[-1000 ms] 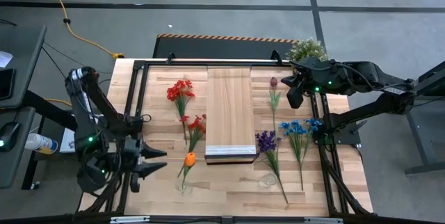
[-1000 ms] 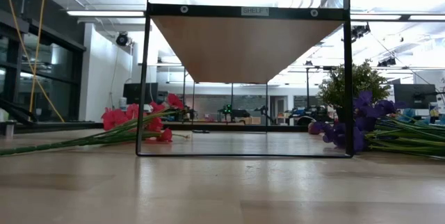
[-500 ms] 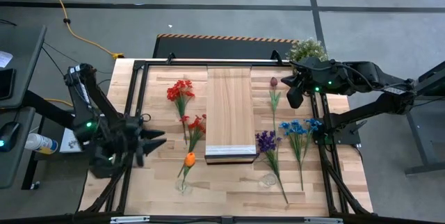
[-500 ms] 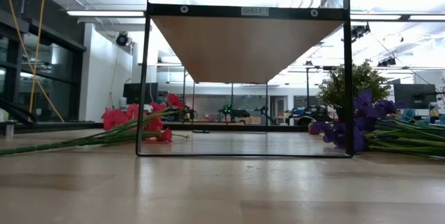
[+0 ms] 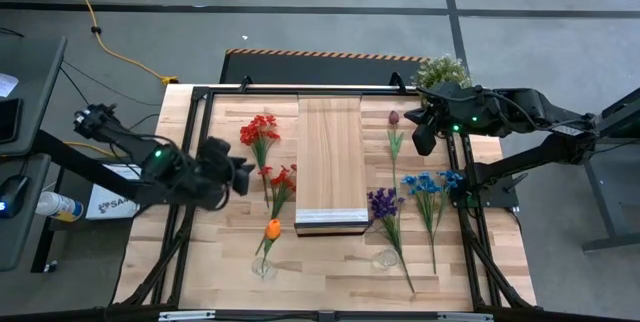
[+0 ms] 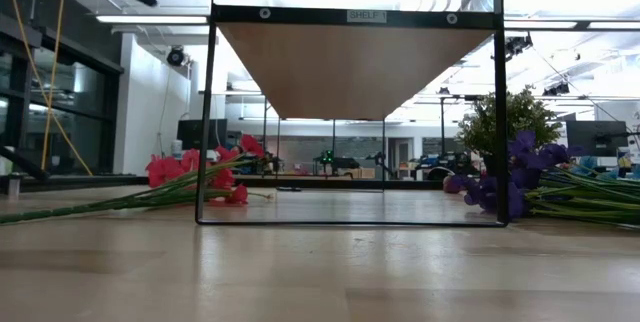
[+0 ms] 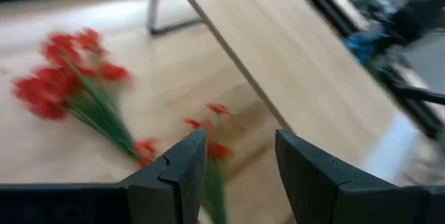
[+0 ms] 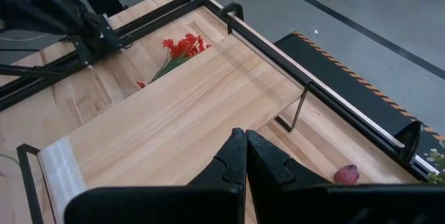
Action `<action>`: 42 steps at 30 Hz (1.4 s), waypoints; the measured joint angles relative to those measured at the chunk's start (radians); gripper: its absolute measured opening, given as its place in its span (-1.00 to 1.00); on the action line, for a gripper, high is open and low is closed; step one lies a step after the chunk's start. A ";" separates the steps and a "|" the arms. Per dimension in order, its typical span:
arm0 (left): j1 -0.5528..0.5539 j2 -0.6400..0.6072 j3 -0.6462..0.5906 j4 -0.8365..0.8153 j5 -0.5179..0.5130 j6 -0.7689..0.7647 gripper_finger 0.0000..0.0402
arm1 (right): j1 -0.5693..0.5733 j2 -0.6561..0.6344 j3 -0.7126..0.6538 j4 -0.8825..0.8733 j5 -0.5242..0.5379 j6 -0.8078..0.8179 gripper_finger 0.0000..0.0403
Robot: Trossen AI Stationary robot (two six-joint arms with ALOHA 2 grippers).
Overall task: Pick and place flowers into a vace then onto a shelf
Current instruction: Put the top red flowers into the left transparent vase
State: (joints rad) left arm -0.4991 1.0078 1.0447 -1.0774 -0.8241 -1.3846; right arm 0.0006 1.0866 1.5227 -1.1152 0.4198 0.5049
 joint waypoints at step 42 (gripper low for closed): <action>0.723 0.254 -0.001 -0.041 0.560 0.121 0.02 | 0.000 0.000 0.000 0.021 -0.005 0.004 -1.00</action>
State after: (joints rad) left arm 0.2242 1.2621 1.0439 -1.1186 -0.2645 -1.2640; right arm 0.0006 1.0865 1.5227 -1.0943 0.4152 0.5088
